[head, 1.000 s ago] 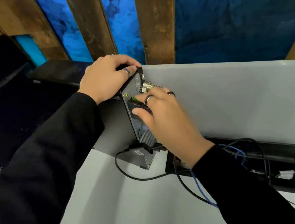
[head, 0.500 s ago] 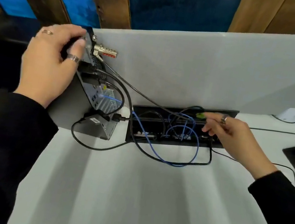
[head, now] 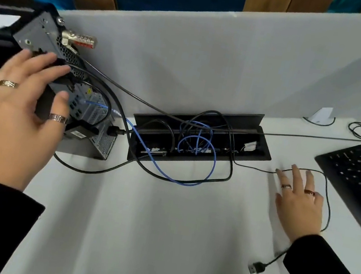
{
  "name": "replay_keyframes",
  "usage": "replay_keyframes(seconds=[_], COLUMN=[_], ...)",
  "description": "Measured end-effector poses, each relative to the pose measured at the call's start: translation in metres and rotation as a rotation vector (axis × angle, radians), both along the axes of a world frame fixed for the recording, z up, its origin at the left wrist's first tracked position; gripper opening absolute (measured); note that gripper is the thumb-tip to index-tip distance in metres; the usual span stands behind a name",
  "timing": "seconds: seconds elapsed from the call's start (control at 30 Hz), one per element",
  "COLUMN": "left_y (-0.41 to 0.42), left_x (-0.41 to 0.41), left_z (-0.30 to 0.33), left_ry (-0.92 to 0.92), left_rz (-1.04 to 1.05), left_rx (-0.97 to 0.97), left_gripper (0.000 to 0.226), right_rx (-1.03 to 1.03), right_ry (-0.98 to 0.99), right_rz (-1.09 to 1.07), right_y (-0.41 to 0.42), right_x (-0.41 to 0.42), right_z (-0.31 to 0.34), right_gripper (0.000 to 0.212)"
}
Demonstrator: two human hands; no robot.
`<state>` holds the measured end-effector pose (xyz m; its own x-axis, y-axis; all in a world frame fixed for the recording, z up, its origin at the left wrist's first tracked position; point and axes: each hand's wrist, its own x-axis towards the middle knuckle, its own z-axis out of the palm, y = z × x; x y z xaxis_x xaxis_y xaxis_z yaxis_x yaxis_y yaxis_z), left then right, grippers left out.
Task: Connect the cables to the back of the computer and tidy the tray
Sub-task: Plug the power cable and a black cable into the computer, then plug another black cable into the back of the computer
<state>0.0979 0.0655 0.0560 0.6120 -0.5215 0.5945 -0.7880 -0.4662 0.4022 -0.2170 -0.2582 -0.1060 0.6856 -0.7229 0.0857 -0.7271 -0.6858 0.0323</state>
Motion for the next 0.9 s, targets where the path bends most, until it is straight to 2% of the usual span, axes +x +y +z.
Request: replay_keyframes(seconds=[0.1,0.2,0.3,0.37,0.47,0.53,0.6,0.67,0.73,0.8,0.9], left_y=[-0.01,-0.018,-0.023,-0.025,-0.029,-0.033,-0.039,-0.045,-0.053,-0.059,-0.062], left_x=[-0.023,-0.045,-0.056,-0.059,-0.068,-0.078,-0.091,-0.11,-0.133,-0.158,-0.185], left_z=[0.008,0.015,0.018,0.017,0.013,0.007,-0.003,-0.016,-0.033,-0.05,-0.074], left_ry=[-0.005,-0.033,-0.037,-0.027,-0.01,0.025,0.089,0.181,0.336,0.581,0.91], left_rz=[-0.003,0.028,0.035,0.037,0.024,0.006,-0.027,-0.082,-0.153,-0.227,-0.374], left_rx=[-0.001,0.042,0.047,0.043,0.048,0.056,0.052,0.037,0.022,0.053,0.223], left_gripper=[0.04,0.035,0.032,0.031,0.031,0.031,0.031,0.032,0.033,0.033,0.04], right_rx=[-0.072,-0.12,-0.022,0.038,0.192,0.324,0.483,0.686,0.827,0.908,1.026], right_ry=[0.073,0.163,0.266,0.248,0.037,-0.19,-0.394,-0.519,-0.633,-0.738,-0.886], right_rz=[-0.006,-0.008,-0.027,-0.001,0.048,0.113,0.153,0.099,0.046,0.021,0.01], right_y=[-0.013,-0.02,-0.016,-0.006,0.01,0.024,0.041,0.055,0.065,0.072,0.08], right_x=[0.001,0.004,0.007,0.009,0.014,0.018,0.025,0.032,0.039,0.044,0.052], right_z=[0.001,0.009,0.017,0.024,0.036,0.048,0.062,0.074,0.08,0.085,0.091], right_gripper=[0.061,0.043,0.031,0.022,0.016,0.011,0.01,0.012,0.019,0.024,0.022])
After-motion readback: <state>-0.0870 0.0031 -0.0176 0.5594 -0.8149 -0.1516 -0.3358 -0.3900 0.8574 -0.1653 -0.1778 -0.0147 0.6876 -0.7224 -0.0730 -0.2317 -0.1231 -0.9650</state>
